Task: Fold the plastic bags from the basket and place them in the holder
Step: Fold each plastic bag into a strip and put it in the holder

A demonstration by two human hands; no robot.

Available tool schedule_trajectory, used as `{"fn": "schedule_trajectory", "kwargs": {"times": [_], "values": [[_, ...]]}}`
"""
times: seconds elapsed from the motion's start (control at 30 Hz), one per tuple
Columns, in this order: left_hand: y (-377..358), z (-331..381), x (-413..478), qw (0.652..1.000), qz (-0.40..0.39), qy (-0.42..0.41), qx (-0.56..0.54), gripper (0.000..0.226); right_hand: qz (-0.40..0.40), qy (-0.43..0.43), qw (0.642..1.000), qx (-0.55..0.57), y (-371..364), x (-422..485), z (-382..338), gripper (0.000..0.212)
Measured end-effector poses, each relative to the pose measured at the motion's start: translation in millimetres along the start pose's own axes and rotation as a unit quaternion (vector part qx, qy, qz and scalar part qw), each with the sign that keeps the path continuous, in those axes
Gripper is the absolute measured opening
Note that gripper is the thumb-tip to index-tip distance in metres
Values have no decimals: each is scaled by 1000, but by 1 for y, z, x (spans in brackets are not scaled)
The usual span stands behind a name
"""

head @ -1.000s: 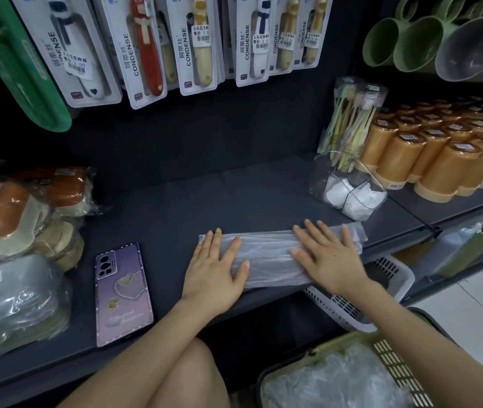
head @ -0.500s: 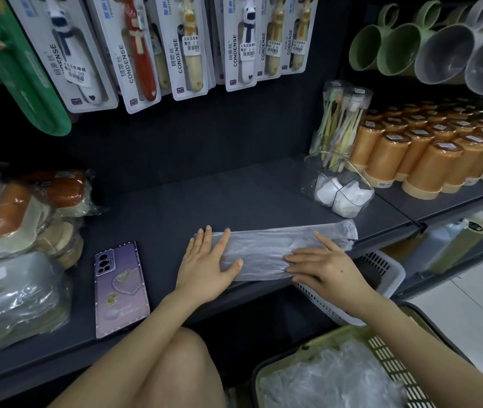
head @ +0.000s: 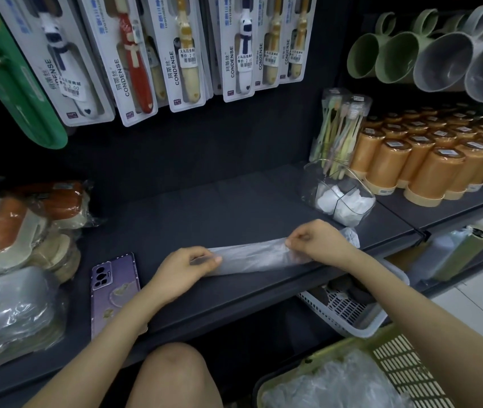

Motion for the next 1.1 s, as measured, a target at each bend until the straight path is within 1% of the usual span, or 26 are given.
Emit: {"fn": "schedule_trajectory", "kwargs": {"times": [0.1, 0.17, 0.23, 0.37, 0.4, 0.43, 0.5, 0.53, 0.57, 0.6, 0.63, 0.67, 0.73, 0.8, 0.83, 0.93, 1.03, 1.07, 1.1], "values": [[4, -5, 7, 997, 70, 33, 17, 29, 5, -36, 999, 26, -1, 11, 8, 22], [5, -9, 10, 992, 111, 56, 18, 21, 9, -59, 997, 38, -4, 15, 16, 30], [7, -10, 13, 986, 150, 73, 27, 18, 16, -75, 996, 39, -6, 17, 23, 41], [8, -6, 18, 974, 200, 96, 54, 27, 21, -96, 995, 20, -8, 20, 28, 49], [10, -3, 16, 968, 214, 101, 88, 30, 19, -99, 995, 18, -9, 21, 28, 47], [14, 2, 14, 955, 237, 96, 148, 31, 15, -103, 994, 17, -9, 22, 28, 45], [12, 14, 11, 915, 269, 52, 295, 31, 9, -104, 994, 12, -10, 23, 28, 42], [7, 22, 9, 894, 286, 21, 345, 30, 7, -103, 995, 8, -10, 22, 28, 42], [1, 28, 8, 884, 291, -12, 364, 32, 6, -104, 995, 11, -10, 22, 28, 41], [-9, 34, 9, 887, 272, -49, 369, 37, 7, -104, 994, 20, -10, 22, 28, 40], [-21, 39, 11, 902, 228, -69, 361, 45, 9, -107, 994, 28, -10, 22, 27, 39], [-31, 44, 13, 915, 179, -70, 355, 51, 12, -109, 993, 34, -9, 21, 27, 37], [-48, 37, 18, 930, 83, -20, 359, 53, 11, -109, 993, 32, -9, 21, 25, 34], [-56, 25, 21, 933, 17, 42, 356, 55, 7, -107, 994, 31, -9, 20, 25, 32], [-59, 22, 22, 930, 3, 55, 363, 56, 7, -107, 994, 32, -9, 19, 25, 32], [-61, 20, 23, 925, -12, 59, 376, 59, 0, -105, 992, 65, -8, 16, 24, 29], [-63, 20, 23, 925, -13, 59, 375, 62, 0, -93, 984, 154, -2, 10, 17, 10], [-63, 20, 23, 926, -14, 59, 372, 63, 28, -79, 986, 141, 3, 8, 15, 10], [-63, 19, 24, 926, -14, 61, 371, 65, 80, -50, 993, 75, 11, 5, 11, 14]]}}
Point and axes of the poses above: each hand's wrist, its own x-axis towards the middle knuckle, its own y-axis out of the back of the hand, z = x × y, the point moved 7 cm from there along x, towards the middle knuckle, and after that the axes turned 7 degrees about x, right-handed, at the moved point
